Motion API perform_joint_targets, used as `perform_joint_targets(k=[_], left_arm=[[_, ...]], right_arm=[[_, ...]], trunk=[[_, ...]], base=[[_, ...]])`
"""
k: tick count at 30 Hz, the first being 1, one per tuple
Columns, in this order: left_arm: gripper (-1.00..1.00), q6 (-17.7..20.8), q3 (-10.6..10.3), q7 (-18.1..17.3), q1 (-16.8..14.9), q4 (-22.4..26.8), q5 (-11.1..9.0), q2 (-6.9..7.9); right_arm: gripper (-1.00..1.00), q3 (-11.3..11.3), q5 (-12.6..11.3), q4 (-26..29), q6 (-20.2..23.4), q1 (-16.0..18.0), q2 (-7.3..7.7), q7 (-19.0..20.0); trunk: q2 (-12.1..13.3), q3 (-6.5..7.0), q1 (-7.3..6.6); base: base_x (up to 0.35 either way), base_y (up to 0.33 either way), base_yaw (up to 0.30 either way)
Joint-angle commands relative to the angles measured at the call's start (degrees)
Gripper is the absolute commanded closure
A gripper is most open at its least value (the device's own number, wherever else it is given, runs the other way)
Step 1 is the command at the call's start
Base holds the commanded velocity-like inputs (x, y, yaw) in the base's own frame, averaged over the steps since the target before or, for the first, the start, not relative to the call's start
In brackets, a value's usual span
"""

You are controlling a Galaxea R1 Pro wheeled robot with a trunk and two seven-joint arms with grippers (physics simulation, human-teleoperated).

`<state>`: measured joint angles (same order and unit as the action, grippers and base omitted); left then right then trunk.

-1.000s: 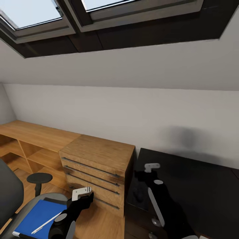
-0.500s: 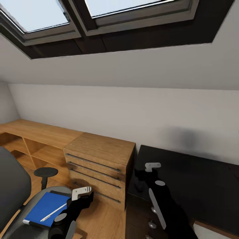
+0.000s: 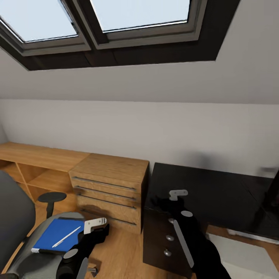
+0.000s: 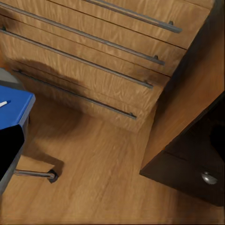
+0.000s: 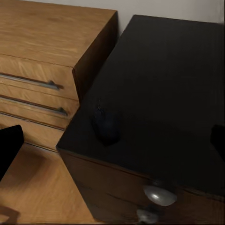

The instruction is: In the bedroom, organize the workspace by keeping the computer under the desk, ensuring the monitor is on the desk, placing the keyboard on the desk next to the monitor, placing the mouse on the desk next to the keyboard, moving the folder from the swivel chair onto the desk next to the mouse, stacking the notebook on top of the folder with the pen on top of the notebook, and positioning the swivel chair next to the desk.

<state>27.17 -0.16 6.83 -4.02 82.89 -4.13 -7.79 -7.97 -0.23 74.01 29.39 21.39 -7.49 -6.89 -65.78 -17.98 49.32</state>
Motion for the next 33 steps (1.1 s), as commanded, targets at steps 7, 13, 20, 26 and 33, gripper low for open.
perform_joint_targets(k=[7,13,20,26,33], left_arm=[[-1.00,0.4,0.0,0.4,0.0,0.1,-0.4,-0.02],[-1.00,0.3,-0.1,0.4,0.0,0.1,-0.3,-0.03],[-1.00,0.3,0.0,0.4,0.0,0.0,-0.3,0.01],[-1.00,0.3,0.0,0.4,0.0,0.0,-0.3,0.05],[-1.00,0.4,0.0,0.4,0.0,0.0,-0.4,0.06]], right_arm=[[-1.00,-0.1,-0.1,-0.1,0.3,0.1,-0.06,-0.3],[-1.00,-0.1,-0.1,-0.1,0.3,0.1,-0.06,-0.3],[-1.00,-0.1,-0.2,-0.2,0.3,0.1,-0.06,-0.4],[-1.00,-0.2,-0.2,-0.2,0.3,0.1,-0.06,-0.4],[-1.00,-0.1,-0.2,-0.2,0.3,0.1,-0.06,-0.4]], trunk=[[-0.1,-0.04,-0.03],[-0.1,-0.04,-0.03],[-0.1,-0.04,-0.03],[-0.1,-0.04,-0.03],[-0.1,-0.04,-0.03]], base=[[-0.298,-0.056,-0.286],[-0.225,-0.241,-0.290],[-0.119,-0.221,-0.261],[-0.189,-0.038,-0.083],[-0.059,-0.003,-0.006]])
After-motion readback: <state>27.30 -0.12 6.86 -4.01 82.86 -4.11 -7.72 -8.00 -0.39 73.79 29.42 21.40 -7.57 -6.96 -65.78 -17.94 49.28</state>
